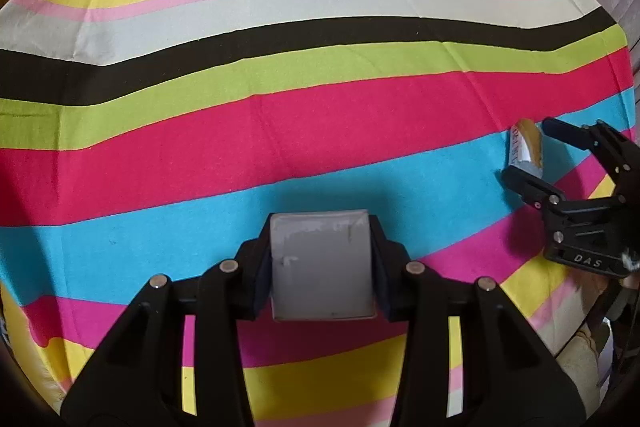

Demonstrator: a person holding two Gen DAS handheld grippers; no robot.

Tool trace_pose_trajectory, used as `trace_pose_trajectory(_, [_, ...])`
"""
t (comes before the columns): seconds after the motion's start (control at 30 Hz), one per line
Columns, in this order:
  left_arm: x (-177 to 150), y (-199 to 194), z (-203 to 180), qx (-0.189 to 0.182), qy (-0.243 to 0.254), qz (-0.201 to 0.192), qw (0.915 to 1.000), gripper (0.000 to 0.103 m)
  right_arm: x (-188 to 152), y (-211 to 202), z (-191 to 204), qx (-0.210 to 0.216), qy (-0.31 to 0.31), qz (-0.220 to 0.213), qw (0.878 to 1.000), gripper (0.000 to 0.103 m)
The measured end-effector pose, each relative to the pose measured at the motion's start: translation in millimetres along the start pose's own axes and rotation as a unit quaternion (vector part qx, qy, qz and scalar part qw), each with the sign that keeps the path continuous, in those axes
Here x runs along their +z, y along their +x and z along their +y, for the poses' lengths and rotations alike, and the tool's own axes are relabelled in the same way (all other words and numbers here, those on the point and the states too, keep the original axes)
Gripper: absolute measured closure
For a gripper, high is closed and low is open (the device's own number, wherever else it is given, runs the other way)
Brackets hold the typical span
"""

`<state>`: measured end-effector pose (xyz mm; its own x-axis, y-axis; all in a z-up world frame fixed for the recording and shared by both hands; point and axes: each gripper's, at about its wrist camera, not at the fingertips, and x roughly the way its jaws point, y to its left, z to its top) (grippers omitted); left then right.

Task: Organize objects
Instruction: 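Grasp the white cube box with the left tool while the right tool grasps the gold cylinder, then carry the cube and gold cylinder into the purple-rimmed box and open both tools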

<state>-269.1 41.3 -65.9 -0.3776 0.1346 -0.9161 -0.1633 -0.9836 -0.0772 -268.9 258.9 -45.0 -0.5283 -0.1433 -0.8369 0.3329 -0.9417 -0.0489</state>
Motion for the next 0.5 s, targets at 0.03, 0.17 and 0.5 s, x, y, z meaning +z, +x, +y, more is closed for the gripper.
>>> trace_pose_trajectory(0.03, [-0.9,0.6,0.9,-0.002,-0.002,0.000,1.0000,0.057,-0.1,1.3,-0.7,0.004,0.001,-0.001,1.000,0.020])
trace_pose_trajectory(0.17, [-3.9,1.5,1.0,-0.004,-0.003,0.000,1.0000,0.058,-1.1,4.3,-3.6,0.024,0.007,0.006,1.000,0.039])
trace_pose_trajectory(0.5, [-10.1,-10.4,-13.4,-0.023,-0.004,0.001,0.9997,0.058,-9.0,-12.3,1.3,0.008,0.031,0.016,0.999,0.053])
